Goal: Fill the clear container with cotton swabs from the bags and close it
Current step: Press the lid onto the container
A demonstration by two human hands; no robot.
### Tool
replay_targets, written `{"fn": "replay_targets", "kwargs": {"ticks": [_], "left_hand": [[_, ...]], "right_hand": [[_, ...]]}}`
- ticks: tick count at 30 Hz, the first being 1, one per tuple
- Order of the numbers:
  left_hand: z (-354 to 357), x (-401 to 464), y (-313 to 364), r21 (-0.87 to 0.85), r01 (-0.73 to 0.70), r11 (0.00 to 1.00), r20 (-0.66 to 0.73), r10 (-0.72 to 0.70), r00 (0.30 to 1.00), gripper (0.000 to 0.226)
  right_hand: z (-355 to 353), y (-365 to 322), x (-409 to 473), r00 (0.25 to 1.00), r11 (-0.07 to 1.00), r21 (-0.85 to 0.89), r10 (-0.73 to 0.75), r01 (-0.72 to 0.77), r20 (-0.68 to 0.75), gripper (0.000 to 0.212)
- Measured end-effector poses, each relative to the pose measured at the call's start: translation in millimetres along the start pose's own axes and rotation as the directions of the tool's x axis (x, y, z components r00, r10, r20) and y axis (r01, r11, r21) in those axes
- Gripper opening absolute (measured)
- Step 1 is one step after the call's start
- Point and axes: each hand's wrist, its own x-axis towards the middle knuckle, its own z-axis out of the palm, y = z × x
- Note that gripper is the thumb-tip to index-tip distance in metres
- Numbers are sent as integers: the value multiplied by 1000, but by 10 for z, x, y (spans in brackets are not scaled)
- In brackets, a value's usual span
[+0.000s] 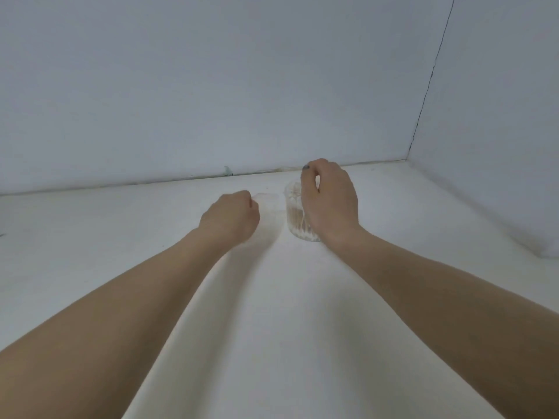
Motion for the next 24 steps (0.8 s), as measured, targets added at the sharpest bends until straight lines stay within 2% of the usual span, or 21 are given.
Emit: {"fn": "replay_targets", "kwargs": {"ticks": [2, 4, 6, 8, 9, 12, 15, 17, 20, 22, 24], "left_hand": [[-125, -108, 65, -63, -1, 998, -103, -6, 995, 31], [-230, -217, 144, -221, -12, 975, -138, -19, 990, 32], [-314, -294, 256, -418, -12, 908, -111, -38, 993, 30], [-381, -431, 395, -603, 17, 797, -50, -59, 997, 27], [-402, -486, 456, -672, 47, 739, -13, -76, 997, 27], [-447, -705, 662, -790, 160, 591, 119, -108, 987, 29], [-438, -1026, 916, -834, 256, 489, 253, -73, 965, 35], [-391, -1240, 1111, -833, 291, 470, 331, 2, 944, 36], [-302, -1588, 1449, -806, 302, 508, 411, 114, 905, 37], [-246, -1815, 1649, -800, 303, 518, 458, 200, 866, 45], [-154, -2083, 1867, -793, 349, 499, 539, 307, 785, 53]], "right_hand": [[-97, -117, -115, 996, 991, 113, 61, -67, 60, 24], [-188, -250, -192, 956, 919, 304, 187, -251, 227, 23], [-285, -364, -232, 825, 782, 372, 301, -501, 479, 32], [-414, -436, -308, 689, 628, 408, 296, -662, 662, 46], [-459, -458, -339, 650, 573, 423, 274, -702, 709, 50], [-611, -472, -441, 664, 574, 433, 281, -695, 693, 56], [-843, -395, -609, 713, 619, 408, 387, -671, 585, 53], [-1052, -295, -750, 736, 689, 329, 449, -646, 506, 51], [-1427, -55, -980, 743, 743, 204, 523, -637, 417, 49], [-1725, 119, -1143, 719, 721, 191, 552, -666, 422, 42], [-2118, 308, -1409, 677, 684, 215, 529, -697, 511, 28]]}}
